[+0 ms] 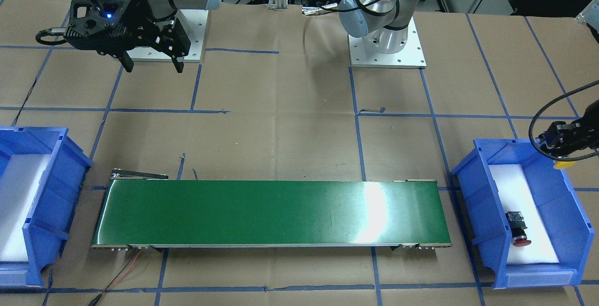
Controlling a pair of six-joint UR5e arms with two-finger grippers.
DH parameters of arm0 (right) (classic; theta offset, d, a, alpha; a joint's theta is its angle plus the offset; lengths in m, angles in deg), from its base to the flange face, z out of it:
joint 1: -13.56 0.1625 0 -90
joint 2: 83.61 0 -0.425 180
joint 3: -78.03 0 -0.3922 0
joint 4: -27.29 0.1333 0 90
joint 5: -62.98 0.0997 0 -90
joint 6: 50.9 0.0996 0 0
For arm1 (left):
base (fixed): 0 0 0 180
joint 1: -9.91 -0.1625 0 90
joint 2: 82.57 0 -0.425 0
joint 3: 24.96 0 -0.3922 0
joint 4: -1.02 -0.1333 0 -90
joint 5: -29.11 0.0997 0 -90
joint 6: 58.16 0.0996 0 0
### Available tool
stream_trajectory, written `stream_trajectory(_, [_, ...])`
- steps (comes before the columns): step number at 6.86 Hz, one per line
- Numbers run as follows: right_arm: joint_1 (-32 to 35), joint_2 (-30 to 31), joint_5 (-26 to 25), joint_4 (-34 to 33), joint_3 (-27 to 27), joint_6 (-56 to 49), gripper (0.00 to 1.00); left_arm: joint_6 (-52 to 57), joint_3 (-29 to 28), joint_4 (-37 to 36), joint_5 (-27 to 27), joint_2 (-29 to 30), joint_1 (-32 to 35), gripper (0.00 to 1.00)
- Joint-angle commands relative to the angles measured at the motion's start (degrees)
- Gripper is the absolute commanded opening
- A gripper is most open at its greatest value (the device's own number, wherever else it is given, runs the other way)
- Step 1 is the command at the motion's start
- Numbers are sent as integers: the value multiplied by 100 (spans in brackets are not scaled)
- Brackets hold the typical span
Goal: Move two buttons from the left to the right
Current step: 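Grasp the yellow-capped button with the left gripper and lift it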
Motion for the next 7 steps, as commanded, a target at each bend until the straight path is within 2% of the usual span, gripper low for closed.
stream_trajectory(1, [0,-9,6,-4,-3,0,100,-35,-320,196,48,36,565,6])
stream_trajectory(5, [0,-27,6,-92,32,-9,100,-2419,-311,372,57,25,2559,6])
stream_trajectory(7, [0,-44,-2,-101,32,0,100,-2733,-58,240,49,228,2951,5])
